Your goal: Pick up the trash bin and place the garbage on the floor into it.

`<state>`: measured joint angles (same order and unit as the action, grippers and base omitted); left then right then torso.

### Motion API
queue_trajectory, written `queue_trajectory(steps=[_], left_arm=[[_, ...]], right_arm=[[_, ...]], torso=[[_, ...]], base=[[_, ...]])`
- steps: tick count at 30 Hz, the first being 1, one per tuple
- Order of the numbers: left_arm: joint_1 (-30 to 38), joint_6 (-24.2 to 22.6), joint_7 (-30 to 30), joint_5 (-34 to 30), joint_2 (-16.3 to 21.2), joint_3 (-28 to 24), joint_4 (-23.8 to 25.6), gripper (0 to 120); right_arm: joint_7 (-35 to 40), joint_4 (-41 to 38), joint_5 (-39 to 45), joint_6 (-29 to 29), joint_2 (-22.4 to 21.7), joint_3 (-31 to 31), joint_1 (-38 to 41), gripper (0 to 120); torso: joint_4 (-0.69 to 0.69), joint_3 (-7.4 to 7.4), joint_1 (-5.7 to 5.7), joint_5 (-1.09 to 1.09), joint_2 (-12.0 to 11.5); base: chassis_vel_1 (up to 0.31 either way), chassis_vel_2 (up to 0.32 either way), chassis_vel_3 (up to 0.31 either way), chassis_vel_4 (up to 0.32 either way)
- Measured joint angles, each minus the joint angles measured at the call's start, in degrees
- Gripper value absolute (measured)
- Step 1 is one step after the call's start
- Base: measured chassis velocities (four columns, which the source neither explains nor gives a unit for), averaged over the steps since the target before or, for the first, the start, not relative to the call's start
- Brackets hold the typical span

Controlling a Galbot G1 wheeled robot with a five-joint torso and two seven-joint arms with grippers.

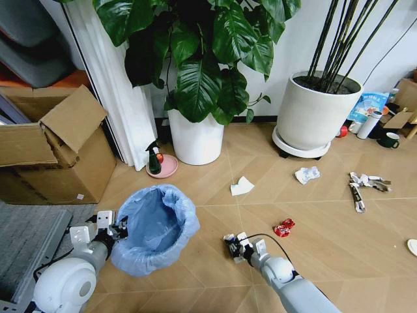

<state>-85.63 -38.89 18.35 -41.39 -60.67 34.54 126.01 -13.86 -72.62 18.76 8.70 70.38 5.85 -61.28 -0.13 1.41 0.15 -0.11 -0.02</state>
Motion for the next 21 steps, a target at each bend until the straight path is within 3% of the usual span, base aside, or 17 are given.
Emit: queue_trajectory(steps=[8, 12, 21], left_arm=[[-0.4, 0.0, -0.2, 0.1, 0.5, -0.2, 0.6, 0], [0.0, -0.2, -0.2, -0.4, 1.7, -0.7, 0.6, 0], [3.1, -1.8, -0.3, -3.5, 5.5, -3.8, -2.1, 0]], right_arm=[[1.2, -8.8, 0.1, -1.1, -1.8, 4.4, -0.6, 8], [1.9, -17.1, 3.9, -0.8, -5.5, 7.3, 2.1, 8], [3.2, -31.4, 12.7, 2.5, -12.2, 5.6, 7.5, 8]], torso=[[-0.02, -0.01, -0.01, 0.02, 0.0], [-0.01, -0.01, -0.01, 0.01, 0.0], [-0.02, -0.01, -0.01, -0.01, 0.0]], base=[[0.000, 0.000, 0.000, 0.000], [0.000, 0.000, 0.000, 0.000], [0.000, 0.000, 0.000, 0.000]])
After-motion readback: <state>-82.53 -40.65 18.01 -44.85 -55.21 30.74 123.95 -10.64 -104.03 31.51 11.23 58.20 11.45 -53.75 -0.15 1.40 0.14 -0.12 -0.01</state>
